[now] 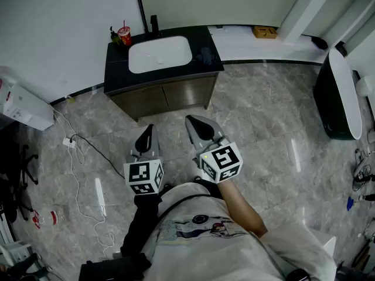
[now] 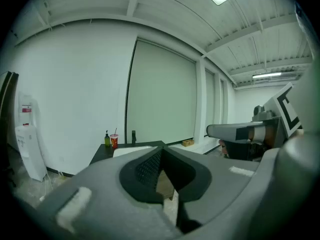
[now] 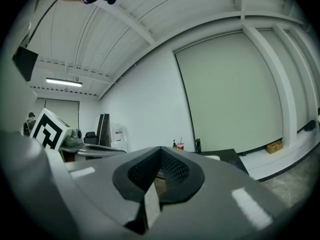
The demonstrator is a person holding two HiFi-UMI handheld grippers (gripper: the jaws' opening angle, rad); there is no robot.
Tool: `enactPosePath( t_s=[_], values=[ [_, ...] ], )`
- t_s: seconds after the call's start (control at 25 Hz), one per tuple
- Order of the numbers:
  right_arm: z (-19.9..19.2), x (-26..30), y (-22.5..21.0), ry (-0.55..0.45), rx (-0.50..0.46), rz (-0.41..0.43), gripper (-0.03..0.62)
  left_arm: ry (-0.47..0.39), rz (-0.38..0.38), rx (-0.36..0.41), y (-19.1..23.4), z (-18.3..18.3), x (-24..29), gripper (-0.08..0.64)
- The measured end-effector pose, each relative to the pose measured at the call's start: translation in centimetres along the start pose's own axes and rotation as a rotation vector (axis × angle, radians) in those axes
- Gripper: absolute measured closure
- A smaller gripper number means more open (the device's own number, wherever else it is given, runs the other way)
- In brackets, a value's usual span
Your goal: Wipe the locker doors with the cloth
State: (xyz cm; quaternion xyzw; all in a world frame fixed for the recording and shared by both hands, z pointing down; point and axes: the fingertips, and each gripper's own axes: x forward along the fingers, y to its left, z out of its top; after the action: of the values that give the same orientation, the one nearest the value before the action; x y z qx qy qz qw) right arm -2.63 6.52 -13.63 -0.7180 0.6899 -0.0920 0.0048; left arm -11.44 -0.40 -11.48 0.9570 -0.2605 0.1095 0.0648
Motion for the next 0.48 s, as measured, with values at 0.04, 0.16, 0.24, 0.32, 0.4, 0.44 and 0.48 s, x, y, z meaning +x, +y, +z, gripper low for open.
enactPosePath(
  t_s=[0.04, 0.16, 0.24, 0.32, 0.4, 0.44, 0.48],
  values=[
    [0.0, -0.1, -0.1, 0.000, 0.000, 0.003, 0.591, 0.001, 0.000, 0.000, -0.2, 0.0, 0.1, 0.561],
    [0.0, -0.5, -0.5, 0.000, -0.002, 0.010, 0.591, 0.002, 0.001, 0.001, -0.9, -0.1, 0.3, 0.561],
    [0.0, -0.8, -0.9, -0.002, -0.003, 0.014, 0.591, 0.002, 0.002, 0.001, -1.6, -0.1, 0.5, 0.561],
    [0.0, -1.1, -1.4, -0.003, -0.005, 0.017, 0.591, 0.005, 0.002, 0.001, -2.3, -0.2, 0.8, 0.561],
    [0.0, -1.5, -1.8, -0.003, -0.007, 0.020, 0.591, 0.010, 0.002, -0.003, -3.0, -0.5, 1.0, 0.561],
    [0.0, -1.6, -2.0, -0.005, -0.007, 0.023, 0.591, 0.013, 0.003, -0.004, -3.4, -0.6, 1.1, 0.561],
    [-0.1, -1.8, -2.1, -0.006, -0.005, 0.027, 0.591, 0.015, 0.003, -0.006, -3.8, -0.8, 1.3, 0.561]
  ],
)
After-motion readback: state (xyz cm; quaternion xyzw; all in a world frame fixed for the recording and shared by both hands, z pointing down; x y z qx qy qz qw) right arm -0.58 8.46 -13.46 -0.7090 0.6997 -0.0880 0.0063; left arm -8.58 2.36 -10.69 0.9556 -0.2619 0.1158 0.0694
